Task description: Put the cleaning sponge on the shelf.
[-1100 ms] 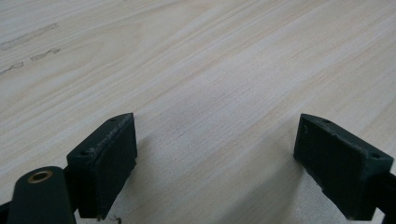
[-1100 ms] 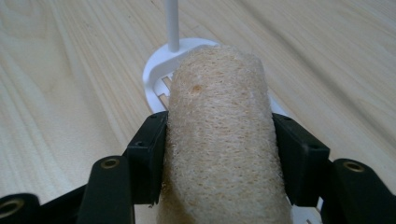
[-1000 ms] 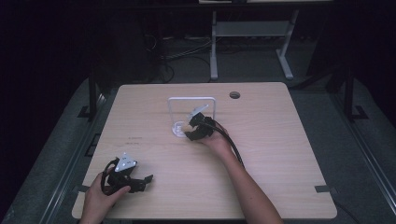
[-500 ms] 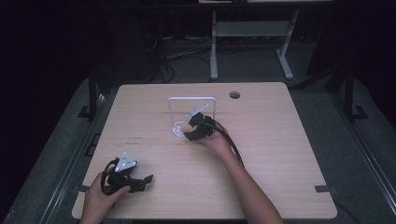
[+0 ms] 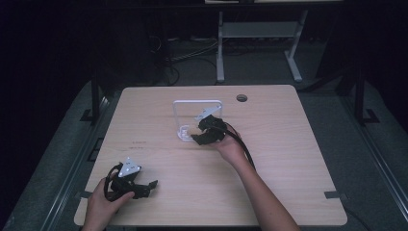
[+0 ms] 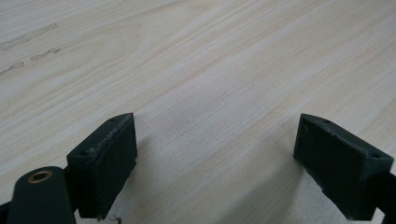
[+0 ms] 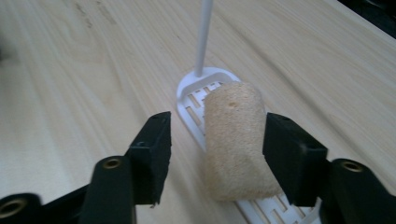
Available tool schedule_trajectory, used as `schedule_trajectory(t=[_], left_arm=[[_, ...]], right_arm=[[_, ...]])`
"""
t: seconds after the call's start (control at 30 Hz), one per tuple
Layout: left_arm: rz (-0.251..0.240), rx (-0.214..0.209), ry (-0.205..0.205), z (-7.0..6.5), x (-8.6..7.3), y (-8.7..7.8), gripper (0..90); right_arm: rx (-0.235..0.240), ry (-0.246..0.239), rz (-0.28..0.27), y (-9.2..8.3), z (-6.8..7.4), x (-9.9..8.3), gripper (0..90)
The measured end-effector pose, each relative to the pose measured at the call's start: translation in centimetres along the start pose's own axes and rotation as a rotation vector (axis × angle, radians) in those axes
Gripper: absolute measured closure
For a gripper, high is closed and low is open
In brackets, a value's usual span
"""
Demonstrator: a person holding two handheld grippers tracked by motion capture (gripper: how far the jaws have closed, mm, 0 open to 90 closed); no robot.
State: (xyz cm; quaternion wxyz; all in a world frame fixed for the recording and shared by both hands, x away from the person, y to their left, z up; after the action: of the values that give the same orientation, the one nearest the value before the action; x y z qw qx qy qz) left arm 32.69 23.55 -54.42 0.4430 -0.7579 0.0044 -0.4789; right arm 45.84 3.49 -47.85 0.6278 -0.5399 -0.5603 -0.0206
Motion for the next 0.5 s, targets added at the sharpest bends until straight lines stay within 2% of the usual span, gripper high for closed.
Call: schedule_trajectory(t=[0.03,0.07,0.1,0.2,0.23,0.3,0.33,0.37,0.5], left_arm=[[0.000,0.000,0.000,0.0,0.0,0.0,12.8],[-0.002,0.000,-0.003,0.0,0.0,0.0,12.8],[-0.002,0.000,-0.003,0.0,0.0,0.0,12.8],[0.000,-0.001,-0.001,0.0,0.0,0.0,12.8],[0.000,0.000,-0.001,0.0,0.0,0.0,12.8],[0.000,0.000,-0.001,0.0,0.0,0.0,12.8],[0.000,0.000,-0.001,0.0,0.0,0.0,12.8],[0.000,0.000,-0.001,0.0,0.0,0.0,12.8],[-0.001,-0.001,-0.002,0.0,0.0,0.0,12.8]], right_arm=[[0.016,0.002,-0.004,-0.5,0.3,-0.1,51.3],[0.016,0.002,-0.004,-0.5,0.3,-0.1,51.3],[0.030,0.009,-0.007,-0.8,0.6,-0.4,56.7],[0.045,0.006,-0.004,-1.0,0.8,-0.7,63.3],[0.059,0.011,-0.001,-1.0,1.1,-1.1,71.3],[0.072,0.009,0.011,-0.8,1.5,-1.5,79.0],[0.072,0.009,0.011,-0.8,1.5,-1.5,79.0],[0.077,0.004,0.017,-0.7,1.6,-1.8,82.6],[0.108,0.012,0.065,0.5,2.4,-3.2,89.6]])
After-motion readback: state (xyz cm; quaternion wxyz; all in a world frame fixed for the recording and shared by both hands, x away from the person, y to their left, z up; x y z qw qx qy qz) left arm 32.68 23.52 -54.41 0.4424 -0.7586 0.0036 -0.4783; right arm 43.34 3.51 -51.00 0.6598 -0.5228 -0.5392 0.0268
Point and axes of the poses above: each handheld gripper's, and its own axes: y roughly forward along the jaws, x roughly out of its top, z roughly to its left, the point moved 10 cm from there along y, roughly forward along the jaws, and after that the axes turned 13 degrees about -x, right-handed, at the moved point
